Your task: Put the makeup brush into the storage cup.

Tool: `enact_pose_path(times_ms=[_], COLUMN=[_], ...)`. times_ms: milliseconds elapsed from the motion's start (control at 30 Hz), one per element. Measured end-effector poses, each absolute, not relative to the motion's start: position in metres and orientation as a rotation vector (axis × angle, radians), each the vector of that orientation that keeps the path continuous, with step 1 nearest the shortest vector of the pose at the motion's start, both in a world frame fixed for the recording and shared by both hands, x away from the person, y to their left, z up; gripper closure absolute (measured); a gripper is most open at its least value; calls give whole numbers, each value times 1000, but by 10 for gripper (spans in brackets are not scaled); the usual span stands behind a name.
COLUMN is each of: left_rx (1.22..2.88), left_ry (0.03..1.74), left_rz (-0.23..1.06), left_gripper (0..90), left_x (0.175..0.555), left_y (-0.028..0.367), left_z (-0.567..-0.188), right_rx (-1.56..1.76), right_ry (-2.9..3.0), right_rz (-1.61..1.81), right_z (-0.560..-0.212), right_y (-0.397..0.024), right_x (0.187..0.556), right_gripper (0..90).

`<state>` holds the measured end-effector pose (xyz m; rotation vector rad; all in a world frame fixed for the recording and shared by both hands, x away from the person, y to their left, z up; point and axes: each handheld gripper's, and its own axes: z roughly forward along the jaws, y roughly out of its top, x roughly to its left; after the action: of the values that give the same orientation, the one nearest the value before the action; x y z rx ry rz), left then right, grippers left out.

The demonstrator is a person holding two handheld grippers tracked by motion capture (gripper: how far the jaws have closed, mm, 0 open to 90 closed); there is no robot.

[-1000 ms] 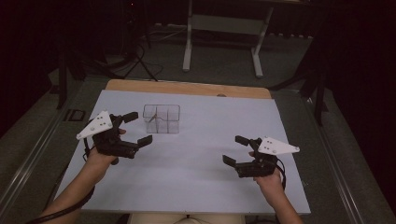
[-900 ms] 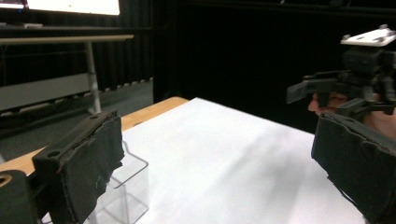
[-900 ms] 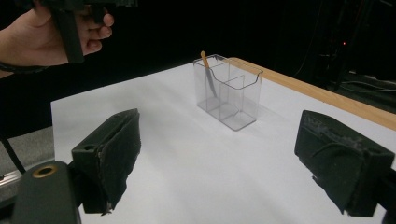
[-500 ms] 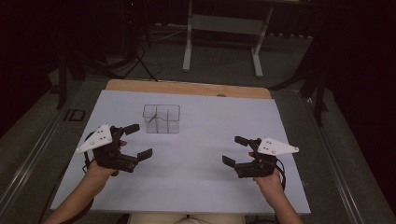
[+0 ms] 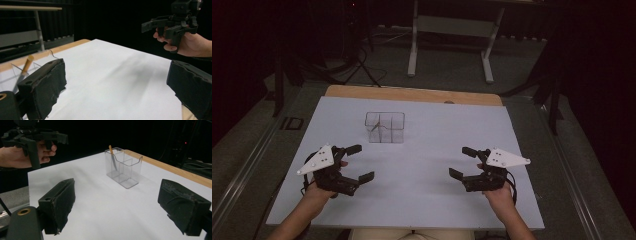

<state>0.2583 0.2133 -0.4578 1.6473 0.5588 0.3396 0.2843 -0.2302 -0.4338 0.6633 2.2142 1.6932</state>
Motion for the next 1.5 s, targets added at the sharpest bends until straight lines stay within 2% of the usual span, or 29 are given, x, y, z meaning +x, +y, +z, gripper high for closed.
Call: enact_pose_path(times_ms=[1067, 1500], left_rx=[1730, 1729], left_ry=[540, 537], left_rz=[337, 315], left_gripper=[32, 33], left_x=[256, 257], left_y=[206, 204], left_z=[-497, -502], right_rx=[700, 712], right_ry=[2217, 2234], right_rz=[1680, 1645], right_z=[-452, -461], right_y=[-240, -242], right_x=[287, 292], right_gripper=[144, 144])
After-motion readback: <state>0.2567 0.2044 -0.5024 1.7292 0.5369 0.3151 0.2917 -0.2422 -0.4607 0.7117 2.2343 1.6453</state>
